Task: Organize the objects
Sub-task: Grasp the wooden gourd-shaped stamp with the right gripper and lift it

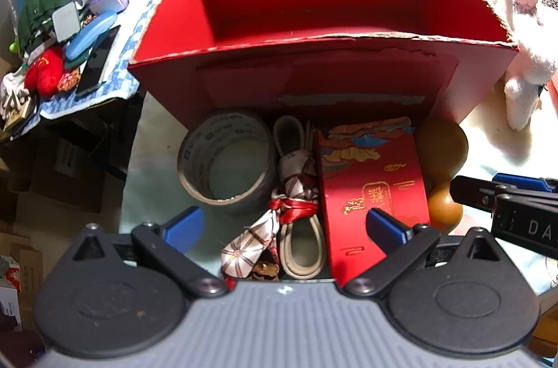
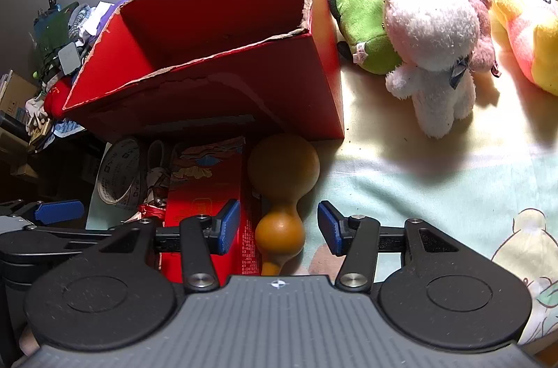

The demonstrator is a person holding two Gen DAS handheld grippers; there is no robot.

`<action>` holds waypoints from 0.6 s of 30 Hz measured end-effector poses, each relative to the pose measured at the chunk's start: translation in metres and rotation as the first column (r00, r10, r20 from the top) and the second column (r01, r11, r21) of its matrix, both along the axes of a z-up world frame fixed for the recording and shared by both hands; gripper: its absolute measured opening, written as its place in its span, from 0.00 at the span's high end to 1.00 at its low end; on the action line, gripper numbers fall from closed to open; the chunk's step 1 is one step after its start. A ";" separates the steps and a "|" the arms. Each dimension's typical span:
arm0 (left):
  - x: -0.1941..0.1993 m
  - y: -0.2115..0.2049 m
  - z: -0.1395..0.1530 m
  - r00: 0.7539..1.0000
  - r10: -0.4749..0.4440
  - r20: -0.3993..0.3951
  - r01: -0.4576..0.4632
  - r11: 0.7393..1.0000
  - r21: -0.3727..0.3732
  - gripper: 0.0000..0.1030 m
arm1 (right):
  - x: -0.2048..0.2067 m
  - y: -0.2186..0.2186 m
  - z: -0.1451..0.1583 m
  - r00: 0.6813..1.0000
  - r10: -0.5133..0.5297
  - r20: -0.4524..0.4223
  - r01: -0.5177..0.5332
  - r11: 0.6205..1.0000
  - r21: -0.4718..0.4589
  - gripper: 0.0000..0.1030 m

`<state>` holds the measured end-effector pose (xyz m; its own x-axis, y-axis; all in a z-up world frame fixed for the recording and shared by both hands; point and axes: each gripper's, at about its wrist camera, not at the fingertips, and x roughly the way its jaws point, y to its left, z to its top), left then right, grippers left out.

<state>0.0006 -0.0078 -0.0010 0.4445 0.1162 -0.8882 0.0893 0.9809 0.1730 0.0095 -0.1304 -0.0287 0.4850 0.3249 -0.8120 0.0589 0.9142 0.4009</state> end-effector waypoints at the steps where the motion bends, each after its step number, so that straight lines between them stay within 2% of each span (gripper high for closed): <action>1: 0.000 0.000 0.000 1.000 -0.001 -0.001 0.001 1.000 0.000 0.03 | 0.000 0.000 0.000 1.000 -0.001 0.001 0.001 1.000 0.001 0.48; 11: 0.003 -0.005 -0.001 0.999 -0.014 -0.032 0.014 1.000 0.013 0.03 | 0.004 -0.008 -0.007 1.000 -0.009 -0.028 0.010 0.999 0.032 0.49; 14: 0.004 -0.005 0.002 0.999 -0.029 -0.025 0.029 1.000 -0.007 0.05 | 0.005 -0.013 -0.009 0.999 -0.020 -0.031 0.022 0.998 0.061 0.50; 18: 0.003 -0.002 0.007 0.998 -0.065 0.003 0.065 0.994 -0.092 0.08 | 0.007 -0.022 -0.015 0.999 -0.037 -0.039 0.041 0.993 0.112 0.53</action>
<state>0.0036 -0.0094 0.0058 0.4485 0.0050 -0.8938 0.1532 0.9847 0.0824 0.0169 -0.1522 -0.0434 0.4698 0.3969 -0.7885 0.1099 0.8600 0.4983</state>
